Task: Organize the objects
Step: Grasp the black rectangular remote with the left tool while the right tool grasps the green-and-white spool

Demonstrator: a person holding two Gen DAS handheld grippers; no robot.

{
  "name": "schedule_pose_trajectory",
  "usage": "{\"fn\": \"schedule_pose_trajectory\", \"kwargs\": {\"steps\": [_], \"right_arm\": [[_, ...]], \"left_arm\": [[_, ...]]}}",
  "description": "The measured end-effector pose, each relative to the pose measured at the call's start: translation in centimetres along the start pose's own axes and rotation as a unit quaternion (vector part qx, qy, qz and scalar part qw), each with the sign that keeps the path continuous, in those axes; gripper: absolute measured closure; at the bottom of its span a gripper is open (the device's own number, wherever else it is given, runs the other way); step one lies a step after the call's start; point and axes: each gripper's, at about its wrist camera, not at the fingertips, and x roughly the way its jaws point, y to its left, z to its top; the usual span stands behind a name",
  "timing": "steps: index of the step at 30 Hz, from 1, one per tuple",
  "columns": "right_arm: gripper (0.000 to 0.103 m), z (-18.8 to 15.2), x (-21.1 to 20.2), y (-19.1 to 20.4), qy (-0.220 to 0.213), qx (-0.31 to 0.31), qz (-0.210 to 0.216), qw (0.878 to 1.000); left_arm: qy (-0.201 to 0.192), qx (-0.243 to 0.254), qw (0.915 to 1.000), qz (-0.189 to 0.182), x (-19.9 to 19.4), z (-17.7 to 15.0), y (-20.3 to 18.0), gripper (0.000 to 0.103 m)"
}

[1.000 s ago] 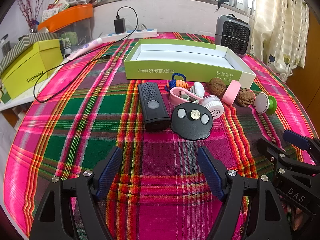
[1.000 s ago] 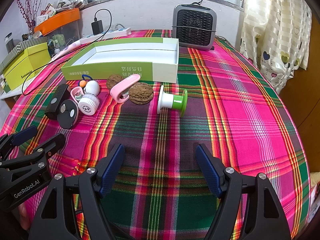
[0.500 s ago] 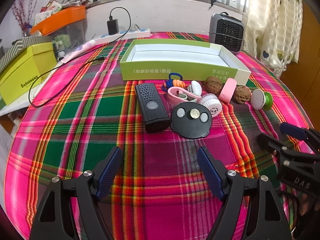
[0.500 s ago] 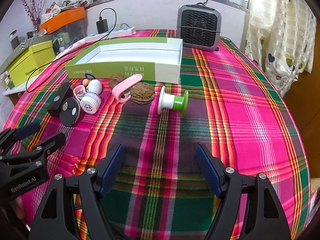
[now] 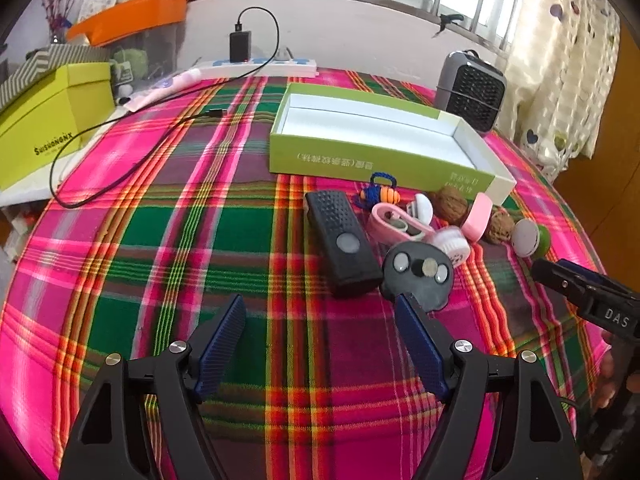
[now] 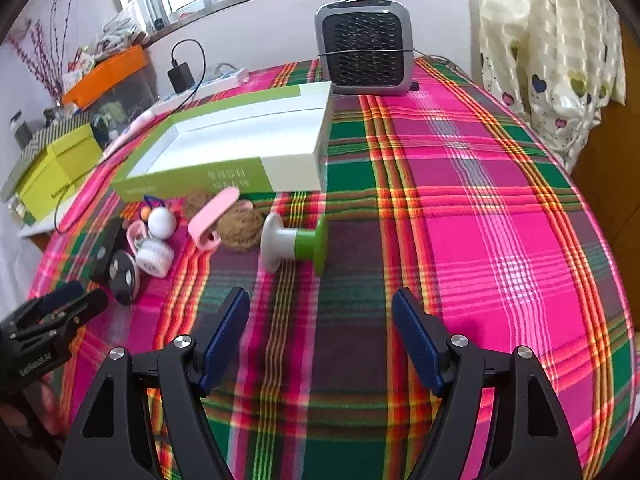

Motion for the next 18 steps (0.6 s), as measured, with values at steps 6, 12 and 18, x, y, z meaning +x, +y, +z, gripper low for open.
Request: {"fn": "schedule_pose_trajectory", "kwargs": {"steps": [6,12,18], "right_arm": [[0.029,0.9,0.6,0.4,0.000,-0.020,-0.007,1.000],[0.033,1.3,1.3,0.1,0.007,-0.019,-0.006,1.000],[0.040,1.7,1.7,0.3,0.006,-0.025,-0.010,1.000]], "left_arm": [[-0.010,-0.009,0.9999,-0.005,0.0,1.1,0.4,0.026],[-0.013,-0.011,0.9998,0.003,0.6,2.4,0.7,0.026],[-0.006,-0.009,0.9999,0.007,1.5,3.1,0.9,0.026]]}}
